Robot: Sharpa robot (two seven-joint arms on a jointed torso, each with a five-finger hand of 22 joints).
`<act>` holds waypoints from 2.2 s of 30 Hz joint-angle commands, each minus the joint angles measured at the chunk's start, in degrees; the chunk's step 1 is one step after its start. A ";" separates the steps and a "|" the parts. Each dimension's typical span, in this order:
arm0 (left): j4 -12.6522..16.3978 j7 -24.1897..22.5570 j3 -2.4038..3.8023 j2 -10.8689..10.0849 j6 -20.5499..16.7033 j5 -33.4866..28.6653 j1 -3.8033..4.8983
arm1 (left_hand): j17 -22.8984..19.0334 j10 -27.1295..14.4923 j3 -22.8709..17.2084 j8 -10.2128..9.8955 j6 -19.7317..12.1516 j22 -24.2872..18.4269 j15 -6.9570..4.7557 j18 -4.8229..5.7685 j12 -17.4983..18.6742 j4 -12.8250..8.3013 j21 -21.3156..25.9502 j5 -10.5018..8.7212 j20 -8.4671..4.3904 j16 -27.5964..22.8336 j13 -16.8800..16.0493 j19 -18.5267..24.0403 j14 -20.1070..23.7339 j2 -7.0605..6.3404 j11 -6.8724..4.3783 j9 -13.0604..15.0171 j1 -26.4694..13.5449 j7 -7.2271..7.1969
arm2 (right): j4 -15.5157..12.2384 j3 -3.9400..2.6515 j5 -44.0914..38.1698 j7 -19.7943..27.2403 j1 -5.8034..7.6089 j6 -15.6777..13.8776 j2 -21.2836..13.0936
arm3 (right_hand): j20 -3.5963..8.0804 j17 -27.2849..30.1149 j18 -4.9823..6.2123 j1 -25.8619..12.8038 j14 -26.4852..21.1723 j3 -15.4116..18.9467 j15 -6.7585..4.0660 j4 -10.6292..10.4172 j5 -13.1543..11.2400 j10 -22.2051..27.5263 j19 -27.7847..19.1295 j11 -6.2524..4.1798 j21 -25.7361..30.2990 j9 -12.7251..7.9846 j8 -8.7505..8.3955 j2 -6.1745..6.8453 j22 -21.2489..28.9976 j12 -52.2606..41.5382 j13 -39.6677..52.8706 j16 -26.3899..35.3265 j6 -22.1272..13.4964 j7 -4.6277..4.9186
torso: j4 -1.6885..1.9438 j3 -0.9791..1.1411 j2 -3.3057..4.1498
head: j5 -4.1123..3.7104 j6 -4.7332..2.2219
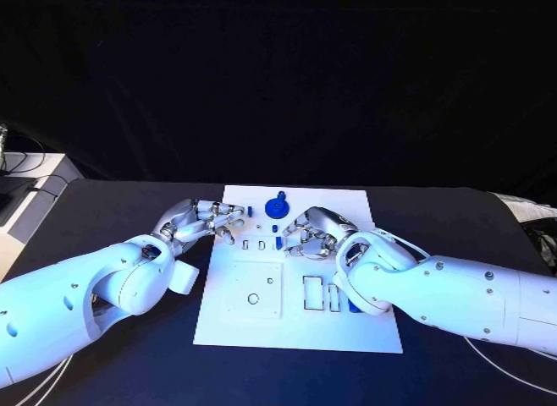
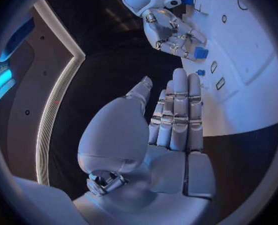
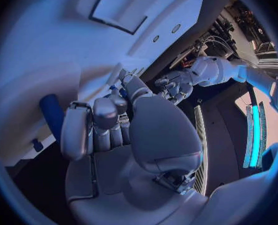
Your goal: Assemble the parts on the task board
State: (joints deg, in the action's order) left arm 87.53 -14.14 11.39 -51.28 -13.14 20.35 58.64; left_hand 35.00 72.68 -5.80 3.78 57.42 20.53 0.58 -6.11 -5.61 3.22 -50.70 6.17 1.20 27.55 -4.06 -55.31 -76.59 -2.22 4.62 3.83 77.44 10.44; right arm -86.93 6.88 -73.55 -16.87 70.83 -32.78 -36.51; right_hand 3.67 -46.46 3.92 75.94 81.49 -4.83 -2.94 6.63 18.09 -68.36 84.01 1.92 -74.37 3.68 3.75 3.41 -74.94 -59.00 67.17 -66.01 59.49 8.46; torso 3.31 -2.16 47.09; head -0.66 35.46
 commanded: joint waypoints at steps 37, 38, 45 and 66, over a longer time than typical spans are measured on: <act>-13.49 44.54 -4.41 15.52 14.83 32.09 10.45 | 21.91 -1.90 3.53 12.69 4.98 28.81 -5.52 -0.38 -38.49 12.79 -22.83 0.24 -4.69 35.99 -37.45 -8.65 -4.31 -3.20 -6.76 31.16 -13.51 -8.32 | 2.91 -1.36 31.97 14.72 6.52 -2.70 -10.71 | 0.65 -0.29 -0.36 -1.89 0.14 6.73 -0.60 -2.78 5.22 1.37 3.78 -1.18 0.16 5.38 2.68 -1.70 -10.75 0.70 -0.31 0.29 2.70 -1.95 | -1.57 3.37 -4.57 | 3.77 1.61; -13.80 44.87 -4.63 15.78 15.04 32.10 10.63 | 22.00 -1.90 3.56 12.81 4.94 28.97 -5.57 -0.35 -38.50 12.84 -22.82 0.24 -4.72 36.04 -37.46 -8.69 -4.30 -3.08 -6.81 32.10 -13.71 -8.40 | 3.00 -1.36 31.91 14.63 6.53 -2.61 -10.70 | 0.65 -0.29 -0.36 -1.89 0.14 6.73 -0.60 -2.78 5.22 1.37 3.78 -1.18 0.16 5.38 2.68 -1.70 -10.75 0.70 -0.31 0.29 2.70 -1.95 | -1.60 3.45 -4.62 | 3.79 1.69; -15.81 46.68 -5.85 17.67 16.70 32.11 11.64 | 22.25 -2.08 2.73 11.41 5.06 30.50 -5.73 -0.18 -38.74 13.12 -22.15 0.31 -4.90 36.02 -37.73 -8.96 -4.34 -3.79 -6.97 40.50 -14.23 -8.77 | 3.80 -1.35 31.47 13.92 6.56 -2.10 -10.60 | 0.63 -0.44 -0.34 -2.08 0.18 6.82 -0.57 -2.93 5.61 1.51 3.76 -1.13 0.37 7.36 1.91 -1.54 -10.71 1.05 -0.36 0.54 2.38 -1.84 | -1.89 3.82 -4.69 | 4.09 2.17; -19.21 48.72 -6.87 21.55 19.32 32.26 12.66 | 22.27 -2.34 -1.53 9.96 5.49 32.82 -5.73 -0.07 -38.52 13.23 -20.68 0.43 -4.90 35.70 -38.27 -9.38 -4.32 -5.11 -6.99 45.05 -14.75 -8.90 | 4.32 -1.34 30.61 12.98 6.57 -1.70 -10.42 | 0.54 -0.45 -0.30 -2.12 0.17 6.70 -0.45 -3.01 5.97 1.73 3.76 -0.96 0.49 7.69 1.11 -1.12 -10.69 1.36 -0.53 0.71 1.91 -1.56 | -1.78 3.26 -4.34 | 3.92 2.67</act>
State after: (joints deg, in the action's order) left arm 68.45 34.00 4.51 -30.04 4.42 52.36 71.19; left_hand 57.25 70.47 -6.90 13.94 62.45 53.29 -5.21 -6.59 -44.09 16.45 -71.72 6.48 -3.68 63.35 -42.29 -64.32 -80.76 -6.75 -2.04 48.84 62.53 1.55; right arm -82.58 5.57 -42.24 -3.88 77.38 -35.39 -46.97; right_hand 4.09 -46.87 3.93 74.20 81.71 1.80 -3.16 3.79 23.75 -67.00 84.01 0.98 -74.05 11.31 5.18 1.96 -74.94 -57.88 66.71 -65.57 61.93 6.85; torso 1.51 1.16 42.71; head 3.20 38.05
